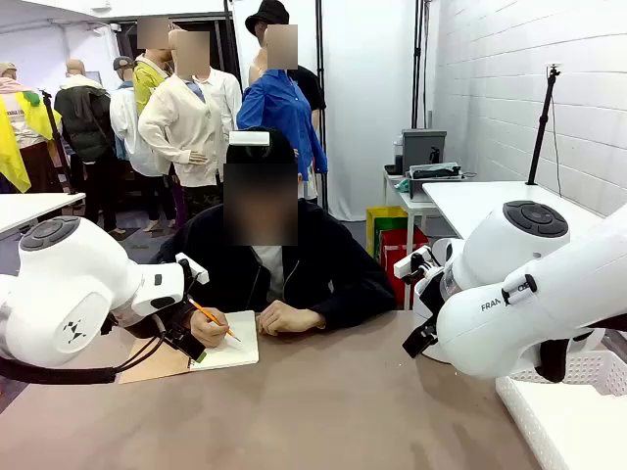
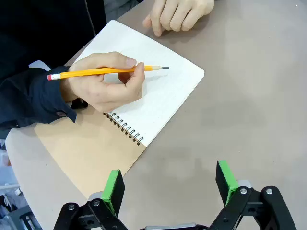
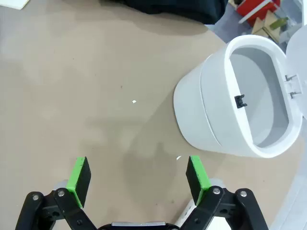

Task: Sort the paper based on its condition.
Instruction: If a person hands you a paper, place it in the Organizing basket , and if it's crumpled, put it in the Trash can.

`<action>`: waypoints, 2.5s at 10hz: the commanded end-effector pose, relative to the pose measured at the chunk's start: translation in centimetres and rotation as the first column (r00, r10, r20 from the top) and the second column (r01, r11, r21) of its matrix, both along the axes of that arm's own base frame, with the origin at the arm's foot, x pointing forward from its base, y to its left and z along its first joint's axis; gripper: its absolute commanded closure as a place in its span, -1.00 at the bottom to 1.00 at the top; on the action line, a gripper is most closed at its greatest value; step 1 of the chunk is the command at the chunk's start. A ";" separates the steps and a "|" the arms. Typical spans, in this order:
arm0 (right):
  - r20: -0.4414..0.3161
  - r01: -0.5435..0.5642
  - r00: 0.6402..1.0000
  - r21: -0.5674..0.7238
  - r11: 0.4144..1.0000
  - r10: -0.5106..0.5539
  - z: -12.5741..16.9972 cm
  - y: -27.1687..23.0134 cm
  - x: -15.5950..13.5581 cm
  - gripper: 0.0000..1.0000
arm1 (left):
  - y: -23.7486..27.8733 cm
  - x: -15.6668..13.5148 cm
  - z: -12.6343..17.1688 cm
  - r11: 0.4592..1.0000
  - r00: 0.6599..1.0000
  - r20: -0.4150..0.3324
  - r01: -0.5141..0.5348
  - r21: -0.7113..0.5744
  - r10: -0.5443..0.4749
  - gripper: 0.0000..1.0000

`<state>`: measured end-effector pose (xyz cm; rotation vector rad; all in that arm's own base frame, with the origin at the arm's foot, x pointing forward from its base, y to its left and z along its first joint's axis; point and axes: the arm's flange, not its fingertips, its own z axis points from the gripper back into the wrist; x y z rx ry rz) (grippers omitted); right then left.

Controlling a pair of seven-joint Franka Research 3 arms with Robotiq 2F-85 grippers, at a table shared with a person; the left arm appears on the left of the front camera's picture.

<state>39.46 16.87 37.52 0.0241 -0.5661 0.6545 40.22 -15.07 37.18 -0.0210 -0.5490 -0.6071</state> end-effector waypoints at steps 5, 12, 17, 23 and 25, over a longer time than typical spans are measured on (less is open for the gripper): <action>0.000 0.000 1.000 0.000 1.000 0.000 0.0 0.0 0.0 -1.00 | 0.0 0.0 0.0 1.000 1.000 0.002 0.000 -0.001 0.000 -1.00; 0.000 0.000 1.000 0.000 1.000 0.000 0.0 0.0 0.0 -1.00 | 0.0 0.0 0.0 1.000 1.000 0.002 0.000 -0.001 0.000 -1.00; -0.023 -0.057 0.998 0.081 0.995 0.059 0.4 0.7 -1.4 -1.00 | -0.1 0.0 0.0 1.000 1.000 0.000 0.002 0.001 -0.002 -1.00; -0.148 -0.248 0.948 0.218 0.944 0.283 3.3 0.7 -2.8 -1.00 | 0.2 -2.9 7.3 0.991 0.983 -0.159 0.081 -0.106 -0.098 -1.00; -0.107 -0.260 0.954 0.171 0.951 0.280 6.4 0.4 -2.9 -1.00 | 1.4 -4.3 9.8 0.983 0.979 -0.168 0.090 -0.158 -0.116 -1.00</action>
